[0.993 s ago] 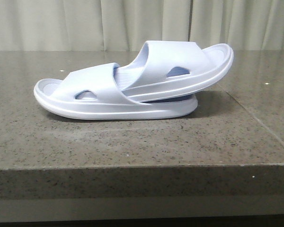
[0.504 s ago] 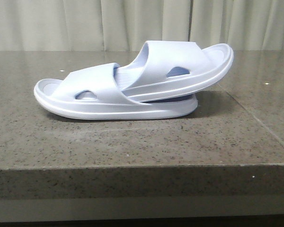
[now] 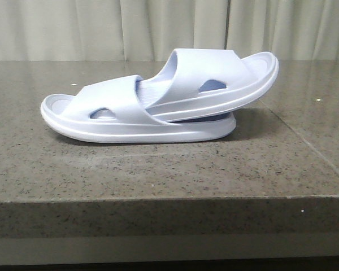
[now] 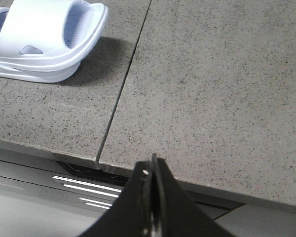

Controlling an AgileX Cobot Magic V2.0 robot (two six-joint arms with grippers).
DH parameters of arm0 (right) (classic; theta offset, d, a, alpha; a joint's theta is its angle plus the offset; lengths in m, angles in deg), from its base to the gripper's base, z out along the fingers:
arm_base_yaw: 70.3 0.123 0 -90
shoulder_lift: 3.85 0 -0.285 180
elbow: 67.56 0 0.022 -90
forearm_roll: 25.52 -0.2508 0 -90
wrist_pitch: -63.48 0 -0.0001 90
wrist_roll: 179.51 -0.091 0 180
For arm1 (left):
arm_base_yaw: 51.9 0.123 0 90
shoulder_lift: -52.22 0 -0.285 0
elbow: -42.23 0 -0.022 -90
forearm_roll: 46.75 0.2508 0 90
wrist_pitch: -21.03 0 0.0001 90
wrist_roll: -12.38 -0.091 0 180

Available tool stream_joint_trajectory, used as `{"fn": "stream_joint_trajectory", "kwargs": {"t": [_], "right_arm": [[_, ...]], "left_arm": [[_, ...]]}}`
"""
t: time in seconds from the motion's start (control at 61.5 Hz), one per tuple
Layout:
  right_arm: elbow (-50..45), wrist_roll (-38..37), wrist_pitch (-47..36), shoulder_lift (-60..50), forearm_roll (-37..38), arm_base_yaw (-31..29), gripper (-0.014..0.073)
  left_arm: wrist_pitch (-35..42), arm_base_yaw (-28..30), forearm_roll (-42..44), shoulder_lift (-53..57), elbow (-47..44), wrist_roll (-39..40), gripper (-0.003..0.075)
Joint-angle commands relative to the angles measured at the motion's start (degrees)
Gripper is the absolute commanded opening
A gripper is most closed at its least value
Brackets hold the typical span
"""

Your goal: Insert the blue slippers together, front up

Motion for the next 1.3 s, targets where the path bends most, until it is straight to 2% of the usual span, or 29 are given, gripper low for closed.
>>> {"fn": "stream_joint_trajectory", "kwargs": {"t": [0.0, 0.13, 0.195, 0.309, 0.407, 0.504, 0.846, 0.976, 1.286], "right_arm": [[1.16, 0.00, -3.36, 0.50, -0.13, 0.20, -0.0118], [1.16, 0.00, -3.36, 0.50, -0.13, 0.20, -0.0118], [1.16, 0.00, -3.36, 0.50, -0.13, 0.20, -0.0118], [1.16, 0.00, -3.36, 0.50, -0.13, 0.20, -0.0118], [1.16, 0.00, -3.36, 0.50, -0.13, 0.20, -0.0118], [1.16, 0.00, -3.36, 0.50, -0.13, 0.20, -0.0118], [1.16, 0.00, -3.36, 0.50, -0.13, 0.20, -0.0118], [1.16, 0.00, -3.36, 0.50, -0.13, 0.20, -0.0118], [1.16, 0.00, -3.12, 0.50, -0.13, 0.20, -0.0118]], "left_arm": [[4.84, -0.23, -0.47, 0.02, 1.27, -0.16, -0.0020], [6.67, 2.00, -2.42, 1.45, -0.96, -1.68, -0.0020], [9.93, 4.80, -5.18, 2.64, -2.99, -2.39, -0.0020], [17.91, 10.67, -11.99, 4.99, -8.50, -9.04, -0.0020], [22.21, 13.55, -12.02, 9.12, -13.67, -9.36, -0.0020], [24.33, 13.53, -9.88, 13.64, -17.61, -9.36, -0.0020], [29.97, 12.66, -11.23, 29.23, -29.13, -9.36, -0.0020], [34.37, 12.26, -11.23, 35.58, -34.54, -9.36, -0.0020], [41.20, 8.58, -10.04, 35.44, -40.72, -9.36, -0.0020]]}}
